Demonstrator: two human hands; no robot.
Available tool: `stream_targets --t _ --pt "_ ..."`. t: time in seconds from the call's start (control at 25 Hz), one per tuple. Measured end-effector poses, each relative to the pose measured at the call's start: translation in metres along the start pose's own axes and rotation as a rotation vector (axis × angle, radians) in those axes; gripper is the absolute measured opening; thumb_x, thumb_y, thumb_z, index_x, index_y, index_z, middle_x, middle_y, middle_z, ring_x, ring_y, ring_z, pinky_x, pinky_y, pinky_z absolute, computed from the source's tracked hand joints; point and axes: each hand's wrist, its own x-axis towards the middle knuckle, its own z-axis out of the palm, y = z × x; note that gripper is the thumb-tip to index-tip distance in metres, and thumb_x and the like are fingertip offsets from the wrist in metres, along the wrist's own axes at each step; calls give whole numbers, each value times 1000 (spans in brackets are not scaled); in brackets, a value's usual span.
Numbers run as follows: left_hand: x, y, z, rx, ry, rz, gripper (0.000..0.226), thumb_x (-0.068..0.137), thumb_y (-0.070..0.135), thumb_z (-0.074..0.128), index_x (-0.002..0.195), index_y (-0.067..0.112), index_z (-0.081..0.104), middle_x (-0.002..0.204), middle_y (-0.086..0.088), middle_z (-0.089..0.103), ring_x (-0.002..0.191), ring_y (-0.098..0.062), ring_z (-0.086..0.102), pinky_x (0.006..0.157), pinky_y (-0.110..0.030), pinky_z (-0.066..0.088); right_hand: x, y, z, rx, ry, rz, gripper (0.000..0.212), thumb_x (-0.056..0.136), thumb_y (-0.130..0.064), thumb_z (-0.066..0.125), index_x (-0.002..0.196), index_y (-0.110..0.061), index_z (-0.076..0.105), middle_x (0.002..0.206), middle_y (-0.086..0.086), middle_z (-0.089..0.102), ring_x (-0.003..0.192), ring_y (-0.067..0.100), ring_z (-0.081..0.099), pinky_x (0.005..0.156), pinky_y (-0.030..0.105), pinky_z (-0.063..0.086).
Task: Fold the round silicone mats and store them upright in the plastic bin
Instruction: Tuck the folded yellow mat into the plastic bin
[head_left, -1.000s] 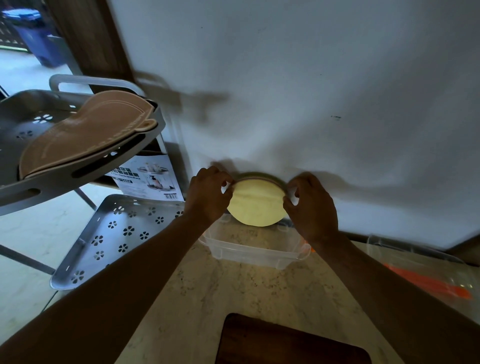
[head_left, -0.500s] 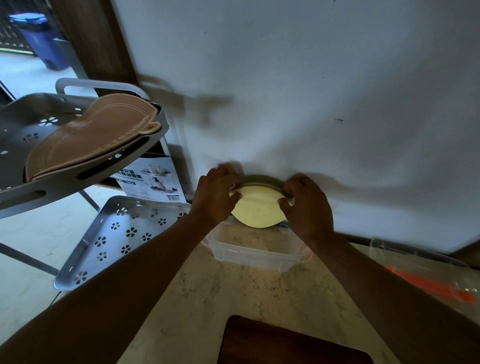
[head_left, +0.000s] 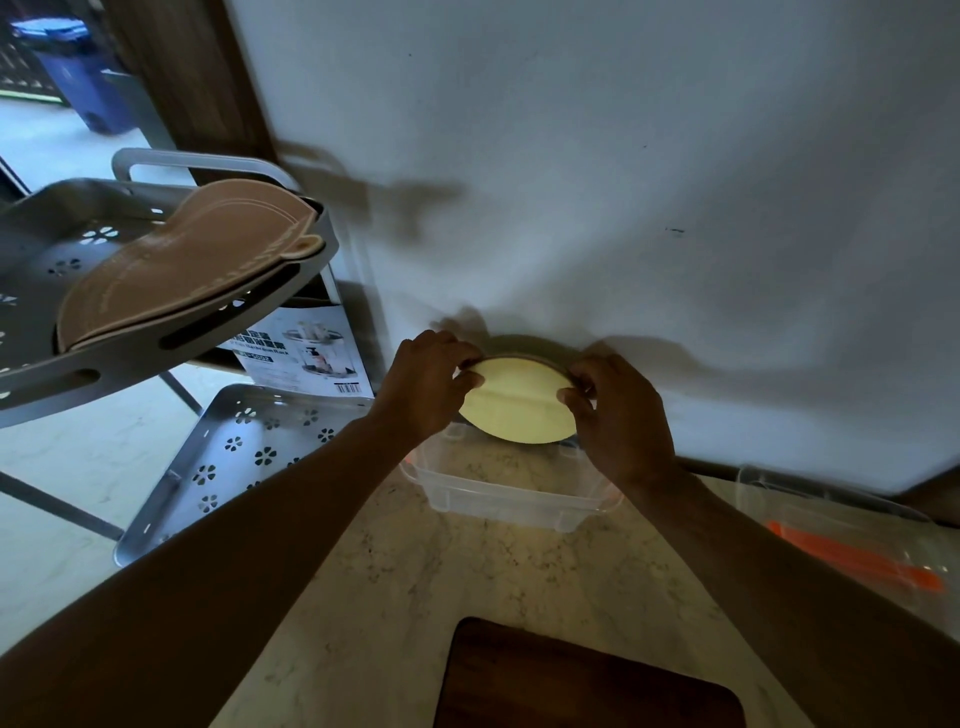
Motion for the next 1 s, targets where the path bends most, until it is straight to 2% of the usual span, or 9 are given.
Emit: stream_targets --t 0.12,0.24,0.36,0.6,0.8,1.0 --pt "3 -1 2 53 -21 18 21 86 24 69 104 14 72 97 -8 70 91 -25 57 80 -35 41 6 2 4 -16 2 1 12 87 -24 68 95 -14 66 94 5 65 85 24 61 76 44 53" --pt "2 -3 7 59 -7 32 20 84 22 71 102 12 72 99 -9 69 93 -25 55 79 -31 37 9 3 8 -14 -1 3 13 87 -24 68 95 -13 67 97 4 63 86 22 60 79 43 52" --pt "1 -2 10 23 24 9 24 83 22 73 103 10 70 106 -11 60 99 -24 52 83 -32 43 9 4 10 -9 39 -6 15 86 -23 69 96 -12 67 105 5 57 88 21 58 79 38 53" --pt "5 3 11 48 47 45 29 79 18 73 107 10 67 108 -13 59 98 -31 56 83 -45 49 9 1 9 3 59 -15 17 83 -17 71 98 -10 66 105 6 57 88 21 59 79 42 54" --pt "6 5 12 15 45 55 28 79 21 71 105 13 66 109 -8 59 96 -28 57 80 -41 48 10 3 10 23 48 -24 21 83 -18 69 101 -9 64 104 7 58 92 23 58 81 43 52" --pt "3 4 8 -2 15 65 38 76 27 78 107 13 63 113 -7 57 99 -26 54 82 -47 50 6 3 9 -7 50 -9 25 80 -24 70 101 -12 62 106 5 56 96 23 54 83 42 49"
